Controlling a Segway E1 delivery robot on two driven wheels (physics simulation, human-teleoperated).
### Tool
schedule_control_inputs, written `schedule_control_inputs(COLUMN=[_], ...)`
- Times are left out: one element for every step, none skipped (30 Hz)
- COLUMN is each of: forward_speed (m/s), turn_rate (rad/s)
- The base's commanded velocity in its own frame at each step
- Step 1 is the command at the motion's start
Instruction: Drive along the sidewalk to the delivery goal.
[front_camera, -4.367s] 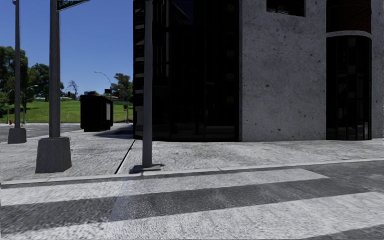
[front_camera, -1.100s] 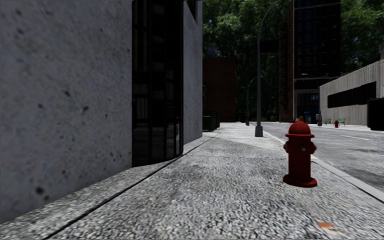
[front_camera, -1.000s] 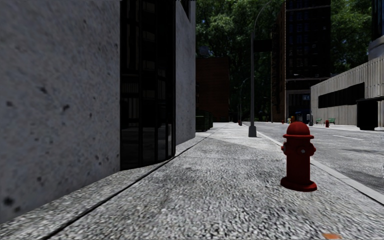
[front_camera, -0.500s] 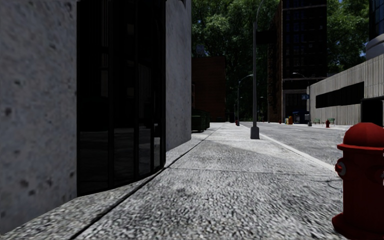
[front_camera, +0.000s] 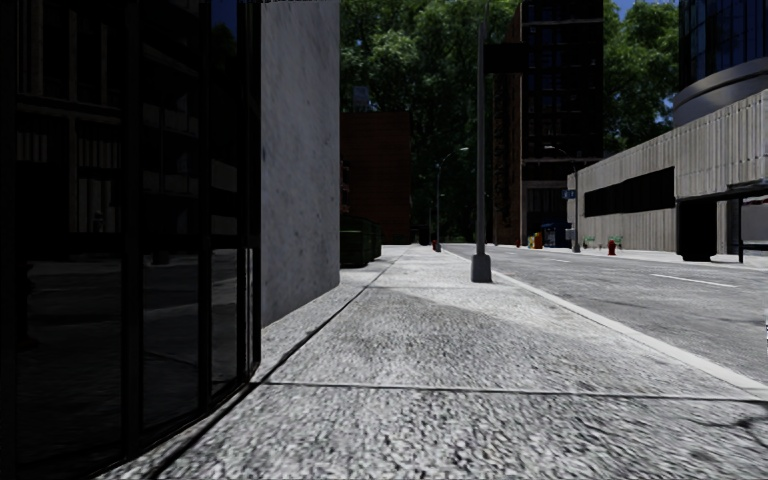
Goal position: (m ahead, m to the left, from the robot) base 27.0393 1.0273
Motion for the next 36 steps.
schedule_control_inputs(forward_speed=[2.0, 2.0, 2.0, 2.0, 2.0, 2.0, 2.0, 2.0, 2.0, 2.0, 2.0, 2.0, 2.0, 2.0, 2.0, 2.0, 2.0, 2.0, 2.0, 2.0, 2.0, 2.0, 2.0, 2.0, 2.0, 2.0, 2.0, 2.0, 2.0, 2.0, 2.0, 2.0, 2.0, 2.0, 2.0, 2.0], turn_rate=[-0.42, -0.42, -0.22, -0.01, 0.0, 0.0, 0.0, 0.0, 0.0, 0.0, 0.0, 0.0, 0.0, 0.0, 0.0, 0.0, 0.0, 0.0, 0.0, 0.0, 0.0, 0.0, 0.0, 0.0, 0.0, 0.0, 0.0, 0.0, 0.0, 0.0, 0.0, 0.0, 0.0, 0.0, 0.0, 0.0])
